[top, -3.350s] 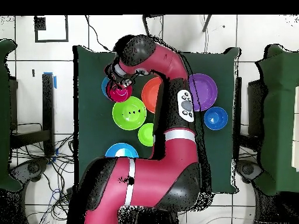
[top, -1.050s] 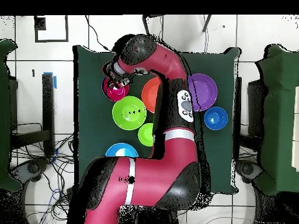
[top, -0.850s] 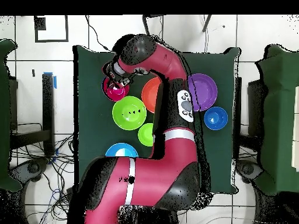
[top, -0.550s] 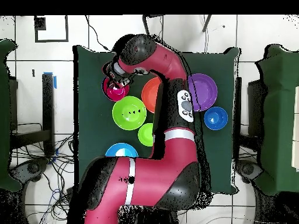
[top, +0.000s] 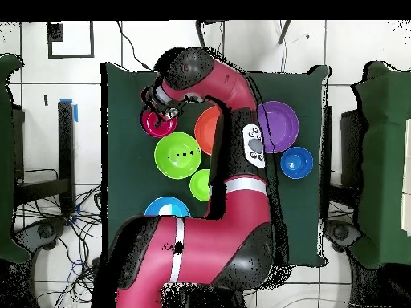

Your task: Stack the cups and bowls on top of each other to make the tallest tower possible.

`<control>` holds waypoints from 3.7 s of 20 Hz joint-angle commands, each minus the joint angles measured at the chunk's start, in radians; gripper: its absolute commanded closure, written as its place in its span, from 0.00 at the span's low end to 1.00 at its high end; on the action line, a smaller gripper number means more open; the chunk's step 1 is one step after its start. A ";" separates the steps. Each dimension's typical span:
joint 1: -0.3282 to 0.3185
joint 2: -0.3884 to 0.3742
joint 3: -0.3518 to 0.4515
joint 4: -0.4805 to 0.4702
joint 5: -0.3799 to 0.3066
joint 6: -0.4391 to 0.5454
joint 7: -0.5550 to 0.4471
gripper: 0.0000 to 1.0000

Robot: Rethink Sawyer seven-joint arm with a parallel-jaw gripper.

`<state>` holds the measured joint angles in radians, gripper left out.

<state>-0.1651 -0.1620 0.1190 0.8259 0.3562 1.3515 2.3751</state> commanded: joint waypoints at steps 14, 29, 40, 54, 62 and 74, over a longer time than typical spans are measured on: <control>0.021 -0.069 0.017 0.029 0.008 0.046 0.164 0.00; 0.020 -0.121 -0.009 0.088 0.007 0.040 0.168 0.00; 0.068 -0.328 -0.160 0.433 -0.081 -0.135 0.074 0.00; 0.092 -0.503 -0.272 0.852 -0.227 -0.536 -0.049 0.00; 0.027 -0.508 -0.266 0.948 -0.378 -0.778 -0.126 0.00; -0.372 -0.487 0.025 0.806 -0.663 -0.735 -0.578 0.00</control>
<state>-0.4092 -0.6780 -0.0957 1.6650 -0.1511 0.5842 2.2963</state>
